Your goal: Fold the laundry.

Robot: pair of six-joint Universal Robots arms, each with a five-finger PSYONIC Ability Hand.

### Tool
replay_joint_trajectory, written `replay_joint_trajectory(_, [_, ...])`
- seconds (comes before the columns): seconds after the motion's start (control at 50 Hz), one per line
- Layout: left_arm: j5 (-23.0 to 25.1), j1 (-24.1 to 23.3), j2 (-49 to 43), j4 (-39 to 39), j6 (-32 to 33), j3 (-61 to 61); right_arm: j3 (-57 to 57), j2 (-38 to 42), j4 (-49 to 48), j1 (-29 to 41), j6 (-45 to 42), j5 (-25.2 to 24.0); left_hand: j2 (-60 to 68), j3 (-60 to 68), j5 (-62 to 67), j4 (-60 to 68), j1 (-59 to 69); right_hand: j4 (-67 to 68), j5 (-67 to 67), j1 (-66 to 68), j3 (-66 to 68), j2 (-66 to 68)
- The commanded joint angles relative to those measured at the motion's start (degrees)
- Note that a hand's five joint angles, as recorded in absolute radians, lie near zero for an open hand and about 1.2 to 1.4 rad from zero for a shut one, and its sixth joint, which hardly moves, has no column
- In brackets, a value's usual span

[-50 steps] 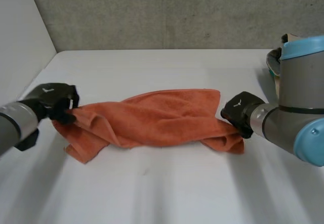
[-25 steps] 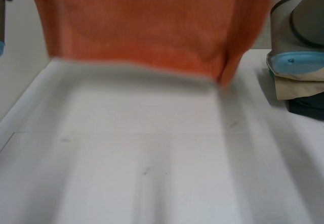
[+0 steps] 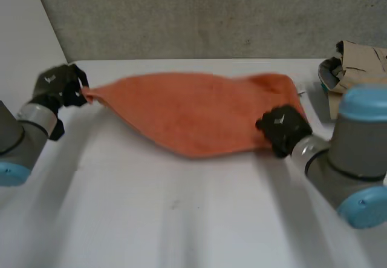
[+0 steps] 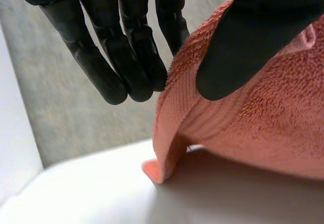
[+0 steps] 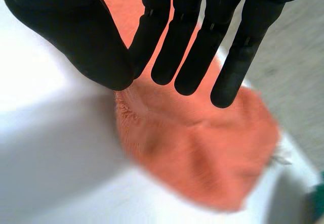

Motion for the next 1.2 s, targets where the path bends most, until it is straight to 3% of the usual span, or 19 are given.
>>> replay_joint_trajectory(0.02, [1.24, 0.95, -0.02, -0.25, 3.21, -1.37, -2.26, 3.98, 1.62, 0.35, 0.88, 2.20, 11.40, 11.96, 13.98, 11.52, 14.60, -16.36, -15.50, -13.01, -16.02, -15.32])
replay_joint_trajectory(0.04, [1.24, 1.30, 0.50, -0.60, 3.30, -1.55, -3.22, 3.37, 2.76, 0.09, 2.02, 3.16, 11.40, 11.96, 13.98, 11.52, 14.60, -26.10, -25.24, -22.74, -25.76, -25.06])
replay_joint_trajectory(0.14, [1.51, 2.01, 2.26, -1.65, 3.39, -2.52, -6.39, -0.50, 7.42, -1.93, 6.06, 3.88, 11.40, 11.96, 13.98, 11.52, 14.60, -39.64, -38.77, -36.28, -39.30, -38.59])
replay_joint_trajectory(0.22, [1.51, 2.36, 3.49, -2.09, 3.22, -3.39, -10.07, -0.77, 13.04, -3.95, 6.69, 2.38, 11.40, 11.96, 13.98, 11.52, 14.60, -42.85, -41.99, -39.50, -42.51, -41.81])
replay_joint_trajectory(0.3, [1.59, 2.98, 4.29, -2.27, 3.13, -4.10, -15.61, 2.21, 17.35, -6.06, 1.87, 0.01, 11.40, 11.96, 13.98, 11.52, 14.60, -42.52, -41.65, -39.16, -42.18, -41.47])
replay_joint_trajectory(0.44, [1.94, 3.50, 4.99, -3.24, 2.51, -4.80, -24.93, 9.77, 20.61, -8.26, -13.25, -6.13, 11.40, 11.96, 13.98, 11.52, 14.60, -36.97, -36.11, -33.61, -36.63, -35.93])
replay_joint_trajectory(0.54, [1.95, 3.77, 5.34, -3.68, 1.90, -5.07, -30.55, 15.31, 21.05, -8.26, -18.80, -9.83, 11.40, 11.96, 13.98, 11.52, 14.60, -32.76, -31.90, -29.41, -32.42, -31.72])
replay_joint_trajectory(0.72, [1.95, 3.77, 5.78, -4.20, 1.19, -5.24, -36.54, 21.29, 22.11, -9.14, -15.57, -4.31, 11.40, 11.96, 13.98, 11.52, 14.60, -27.55, -26.68, -24.19, -27.21, -26.50])
replay_joint_trajectory(0.88, [1.95, 3.77, 5.78, -4.20, 1.19, -5.33, -38.90, 24.80, 21.58, -9.23, -8.53, -4.92, 11.40, 11.96, 13.98, 11.52, 14.60, -27.21, -26.35, -23.86, -26.87, -26.17])
replay_joint_trajectory(1.08, [1.95, 4.12, 6.04, -4.90, 1.11, -5.68, -43.22, 28.67, 21.93, -9.05, -8.34, -3.86, 11.40, 11.96, 13.98, 11.52, 14.60, -22.34, -21.47, -18.98, -22.00, -21.29])
replay_joint_trajectory(1.14, [1.86, 4.21, 6.22, -5.69, 1.46, -5.77, -43.48, 28.85, 22.11, -8.88, -8.26, -2.90, 11.40, 11.96, 13.98, 11.52, 14.60, -9.77, -8.91, -6.42, -9.43, -8.73])
replay_joint_trajectory(1.18, [1.86, 4.47, 6.48, -6.57, 1.46, -6.03, -43.22, 27.89, 22.37, -9.23, -7.47, -1.93, 11.40, 11.96, 13.98, 11.52, 14.60, 11.56, 12.42, 14.92, 11.90, 12.60])
replay_joint_trajectory(1.2, [1.86, 4.64, 6.75, -7.01, 1.46, -6.12, -42.96, 27.27, 22.63, -9.32, -7.03, -1.58, 11.40, 11.96, 13.98, 11.52, 14.60, 11.67, 12.53, 15.03, 12.01, 12.71])
